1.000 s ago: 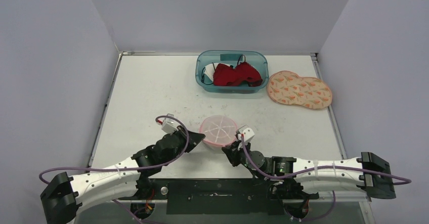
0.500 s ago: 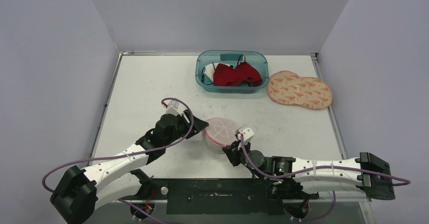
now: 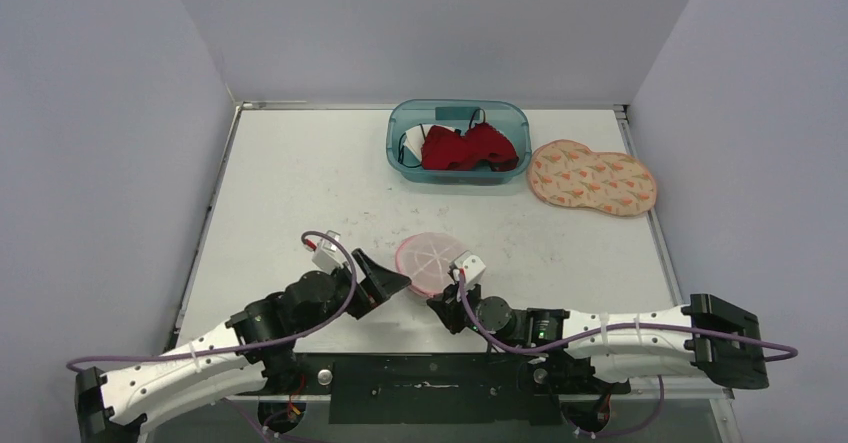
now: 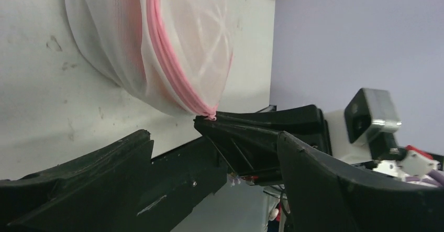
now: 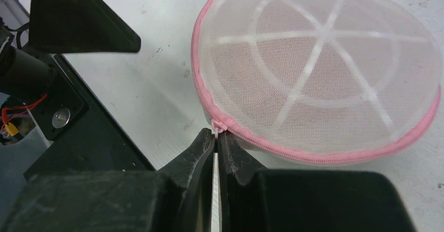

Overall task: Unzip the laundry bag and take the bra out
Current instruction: Unzip the laundry bag at the center of the board.

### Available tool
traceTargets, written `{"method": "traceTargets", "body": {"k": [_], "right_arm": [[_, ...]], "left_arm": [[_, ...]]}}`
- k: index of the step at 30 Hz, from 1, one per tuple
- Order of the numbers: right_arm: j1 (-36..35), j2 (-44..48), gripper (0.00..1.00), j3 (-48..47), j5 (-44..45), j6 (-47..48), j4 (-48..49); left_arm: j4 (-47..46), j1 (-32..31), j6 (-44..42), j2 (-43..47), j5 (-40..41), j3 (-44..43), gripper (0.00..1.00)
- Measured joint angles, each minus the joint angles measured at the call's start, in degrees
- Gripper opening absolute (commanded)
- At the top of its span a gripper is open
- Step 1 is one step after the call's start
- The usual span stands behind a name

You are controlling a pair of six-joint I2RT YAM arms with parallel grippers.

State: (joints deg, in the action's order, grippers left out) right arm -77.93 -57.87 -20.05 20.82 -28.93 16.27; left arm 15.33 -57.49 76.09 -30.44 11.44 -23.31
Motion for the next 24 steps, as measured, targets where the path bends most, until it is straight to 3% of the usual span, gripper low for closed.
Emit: {"method": "traceTargets", "body": {"k": [4, 10, 16, 21, 24], "right_arm": [[0.0, -2.6, 0.05, -1.3, -2.3, 1.2, 1.5], [0.0, -3.7, 0.05, -2.5, -4.5, 2.0, 3.5], [0.0, -3.7, 0.05, -2.6, -5.2, 2.3, 3.8], [0.0, -3.6, 0.05, -2.6, -5.2, 2.3, 3.8], [0.0, -3.4, 0.05, -2.6, -5.2, 2.3, 3.8]], "left_arm": [[-2.1, -6.6, 4.2, -5.9, 4.4, 0.5, 0.76], [-6.2, -8.1, 6.6, -18.5, 7.7, -0.9, 0.54], [-8.1, -8.1, 8.9, -19.5, 11.0, -1.0, 0.39], [-8.3, -8.1, 9.6, -18.7, 13.4, -1.1, 0.16], [-8.3, -8.0, 9.9, -18.5, 14.2, -1.1, 0.09]]}}
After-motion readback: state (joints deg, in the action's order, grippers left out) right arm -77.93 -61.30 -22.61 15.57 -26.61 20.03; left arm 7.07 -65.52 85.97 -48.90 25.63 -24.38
